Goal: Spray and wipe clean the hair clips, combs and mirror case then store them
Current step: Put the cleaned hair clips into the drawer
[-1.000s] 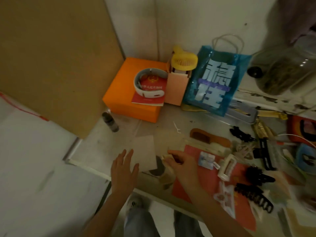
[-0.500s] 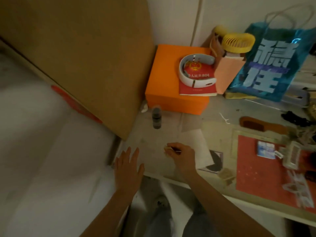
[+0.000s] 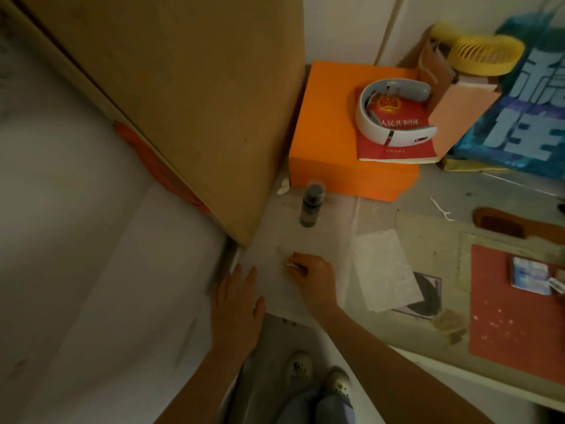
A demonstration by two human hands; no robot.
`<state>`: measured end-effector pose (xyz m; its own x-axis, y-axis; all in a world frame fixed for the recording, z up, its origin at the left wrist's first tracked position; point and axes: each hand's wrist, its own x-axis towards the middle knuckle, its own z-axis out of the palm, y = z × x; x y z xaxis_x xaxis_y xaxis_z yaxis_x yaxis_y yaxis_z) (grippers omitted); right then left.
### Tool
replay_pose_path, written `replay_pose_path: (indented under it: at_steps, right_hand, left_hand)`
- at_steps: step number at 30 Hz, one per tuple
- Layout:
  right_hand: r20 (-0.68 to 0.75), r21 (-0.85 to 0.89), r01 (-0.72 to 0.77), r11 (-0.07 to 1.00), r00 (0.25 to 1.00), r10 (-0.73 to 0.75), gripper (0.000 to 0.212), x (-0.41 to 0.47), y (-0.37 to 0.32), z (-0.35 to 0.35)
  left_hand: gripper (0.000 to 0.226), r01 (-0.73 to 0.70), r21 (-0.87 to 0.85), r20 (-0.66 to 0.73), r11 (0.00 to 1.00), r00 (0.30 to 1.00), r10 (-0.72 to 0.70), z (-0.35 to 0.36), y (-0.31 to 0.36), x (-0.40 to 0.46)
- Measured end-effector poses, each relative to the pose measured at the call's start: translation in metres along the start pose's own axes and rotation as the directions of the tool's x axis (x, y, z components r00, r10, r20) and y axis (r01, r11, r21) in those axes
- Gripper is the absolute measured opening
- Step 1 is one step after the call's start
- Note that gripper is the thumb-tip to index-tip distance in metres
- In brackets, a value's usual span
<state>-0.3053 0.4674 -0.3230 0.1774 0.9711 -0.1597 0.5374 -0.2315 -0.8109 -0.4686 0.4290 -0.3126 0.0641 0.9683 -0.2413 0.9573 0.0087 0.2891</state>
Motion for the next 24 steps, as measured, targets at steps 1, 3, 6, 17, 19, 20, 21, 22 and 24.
replay_pose_path:
  at_steps: [1,3,6,17,19,20,21,22,24]
  right_hand:
    - [0.011,-0.021,0.014,1.000,1.000,-0.014,0.017,-0.002,0.003,0.002]
    - [0.034,-0.053,0.034,0.998,0.999,-0.032,0.022,-0.005,0.009,0.006]
    - [0.062,-0.094,0.070,0.993,0.996,-0.065,0.025,-0.007,0.011,0.007]
    - [0.249,-0.515,0.207,0.832,0.965,-0.086,0.055,-0.043,0.009,-0.031]
    - [0.271,-0.573,0.202,0.794,0.961,-0.049,0.057,-0.061,0.008,-0.038]
    - [0.283,-0.589,0.202,0.783,0.958,-0.035,0.059,-0.069,0.007,-0.040]
    - [0.290,-0.601,0.202,0.774,0.957,-0.025,0.060,-0.079,0.008,-0.041]
    - [0.292,-0.609,0.198,0.768,0.956,-0.015,0.061,-0.087,0.009,-0.041]
    - [0.288,-0.620,0.195,0.760,0.958,-0.010,0.062,-0.102,0.014,-0.041]
  left_hand:
    - [0.057,0.001,-0.022,-0.005,1.000,1.000,-0.001,0.001,0.000,0.000]
    - [0.056,-0.001,-0.052,-0.018,0.999,1.000,0.000,0.002,0.002,-0.001]
    - [0.054,-0.022,-0.073,-0.039,0.997,0.999,0.019,0.003,0.002,-0.003]
    - [0.052,-0.103,0.024,-0.101,0.994,0.989,0.105,0.000,0.009,-0.007]
    - [0.053,-0.102,0.074,-0.069,0.992,0.992,0.107,0.000,0.015,-0.015]
    - [0.054,-0.098,0.084,-0.064,0.992,0.993,0.103,0.000,0.017,-0.020]
    - [0.056,-0.102,0.088,-0.063,0.991,0.992,0.108,-0.002,0.021,-0.027]
    - [0.057,-0.121,0.089,-0.071,0.989,0.989,0.128,-0.003,0.025,-0.033]
    - [0.061,-0.165,0.105,-0.114,0.981,0.978,0.177,0.001,0.030,-0.049]
